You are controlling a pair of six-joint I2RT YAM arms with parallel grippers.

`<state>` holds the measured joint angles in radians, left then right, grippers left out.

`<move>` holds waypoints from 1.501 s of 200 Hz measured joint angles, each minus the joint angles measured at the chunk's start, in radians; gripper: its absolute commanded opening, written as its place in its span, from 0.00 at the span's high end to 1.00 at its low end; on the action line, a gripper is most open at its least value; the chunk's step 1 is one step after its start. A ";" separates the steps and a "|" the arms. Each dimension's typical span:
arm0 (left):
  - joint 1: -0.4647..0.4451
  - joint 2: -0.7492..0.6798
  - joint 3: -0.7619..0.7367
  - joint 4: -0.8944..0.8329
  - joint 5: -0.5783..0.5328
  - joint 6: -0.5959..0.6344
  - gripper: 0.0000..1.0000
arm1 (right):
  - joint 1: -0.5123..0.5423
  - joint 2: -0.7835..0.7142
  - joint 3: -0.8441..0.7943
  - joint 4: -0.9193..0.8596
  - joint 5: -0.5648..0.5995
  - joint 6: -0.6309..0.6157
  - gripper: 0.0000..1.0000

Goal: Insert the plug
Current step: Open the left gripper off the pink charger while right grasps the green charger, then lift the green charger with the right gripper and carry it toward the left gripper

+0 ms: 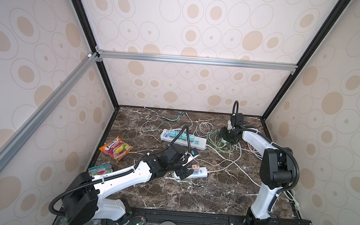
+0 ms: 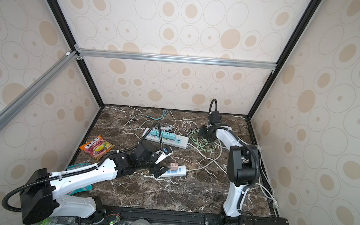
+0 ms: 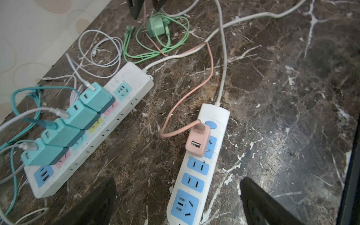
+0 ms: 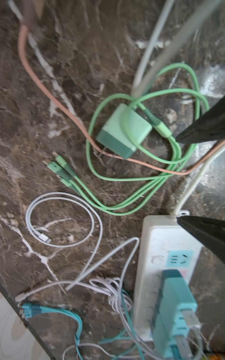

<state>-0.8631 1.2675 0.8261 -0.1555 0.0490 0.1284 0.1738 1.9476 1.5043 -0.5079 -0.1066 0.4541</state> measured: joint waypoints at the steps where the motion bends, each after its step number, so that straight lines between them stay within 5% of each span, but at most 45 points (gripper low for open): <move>1: 0.000 -0.003 -0.004 0.006 -0.003 -0.004 0.01 | 0.000 0.003 0.006 -0.003 0.005 -0.001 0.39; 94: 0.031 -0.034 -0.068 0.170 -0.152 -0.148 0.02 | -0.002 0.263 0.302 -0.230 0.108 -0.301 0.24; 196: 0.032 -0.006 -0.068 0.177 -0.152 -0.159 0.02 | -0.034 0.310 0.328 -0.354 0.140 -0.650 0.35; 215: 0.032 -0.001 -0.068 0.177 -0.148 -0.159 0.02 | -0.034 0.335 0.349 -0.363 0.142 -0.676 0.38; 263: 0.032 0.007 -0.068 0.177 -0.144 -0.163 0.02 | -0.034 0.324 0.330 -0.348 0.158 -0.717 0.67; 300: 0.033 0.007 -0.068 0.179 -0.147 -0.166 0.02 | -0.032 0.204 0.198 -0.315 0.257 -0.745 0.72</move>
<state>-0.8303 1.2743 0.7586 0.0235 -0.0978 -0.0372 0.1413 2.1521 1.7027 -0.8227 0.1509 -0.2905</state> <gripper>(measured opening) 0.985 0.430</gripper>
